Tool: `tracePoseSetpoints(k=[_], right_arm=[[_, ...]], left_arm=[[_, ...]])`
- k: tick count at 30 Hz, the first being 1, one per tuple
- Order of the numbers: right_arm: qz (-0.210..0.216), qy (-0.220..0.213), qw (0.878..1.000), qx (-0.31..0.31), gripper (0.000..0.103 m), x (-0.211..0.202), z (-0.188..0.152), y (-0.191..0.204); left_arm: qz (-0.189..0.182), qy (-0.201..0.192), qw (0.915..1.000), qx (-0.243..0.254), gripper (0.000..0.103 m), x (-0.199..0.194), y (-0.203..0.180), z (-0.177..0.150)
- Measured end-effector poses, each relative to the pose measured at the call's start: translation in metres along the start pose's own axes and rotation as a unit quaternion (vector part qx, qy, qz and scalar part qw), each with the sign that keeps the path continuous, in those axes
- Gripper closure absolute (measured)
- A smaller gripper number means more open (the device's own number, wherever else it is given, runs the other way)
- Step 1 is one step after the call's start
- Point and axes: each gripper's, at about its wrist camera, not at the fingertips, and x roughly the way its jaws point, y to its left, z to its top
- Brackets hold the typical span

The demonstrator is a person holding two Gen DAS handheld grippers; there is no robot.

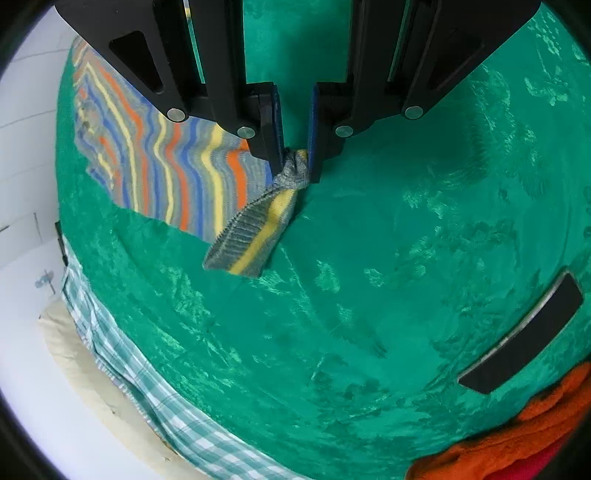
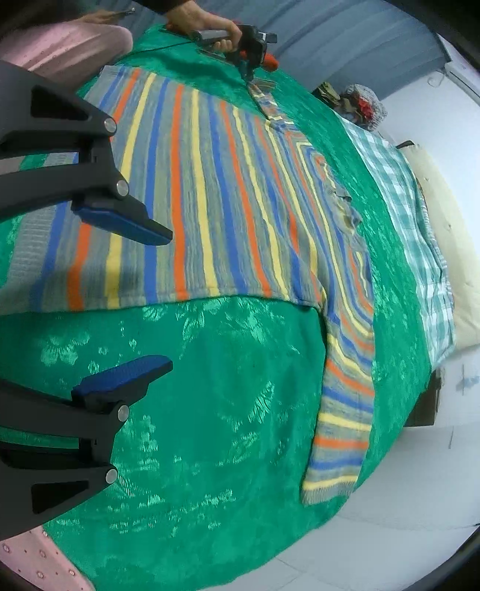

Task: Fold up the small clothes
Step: 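Grasp the other sleeve cuff with the left gripper and stretch it outward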

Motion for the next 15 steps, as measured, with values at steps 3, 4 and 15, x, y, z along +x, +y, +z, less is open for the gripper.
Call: tracePoseSetpoints(k=[3,4,15], right_arm=[[-0.004,0.006,1.0,-0.006,0.041,0.005,-0.003,0.003],[-0.005,0.007,1.0,-0.007,0.041,0.006,-0.003,0.003],[-0.012,0.007,1.0,-0.003,0.041,0.007,-0.004,-0.004]], left_arm=[[0.019,-0.003,0.9997,-0.017,0.094,0.003,0.009,0.0],[0.024,-0.004,0.9994,-0.026,0.094,0.004,0.015,0.0],[0.03,-0.007,0.9949,-0.096,0.074,0.003,0.059,0.002]])
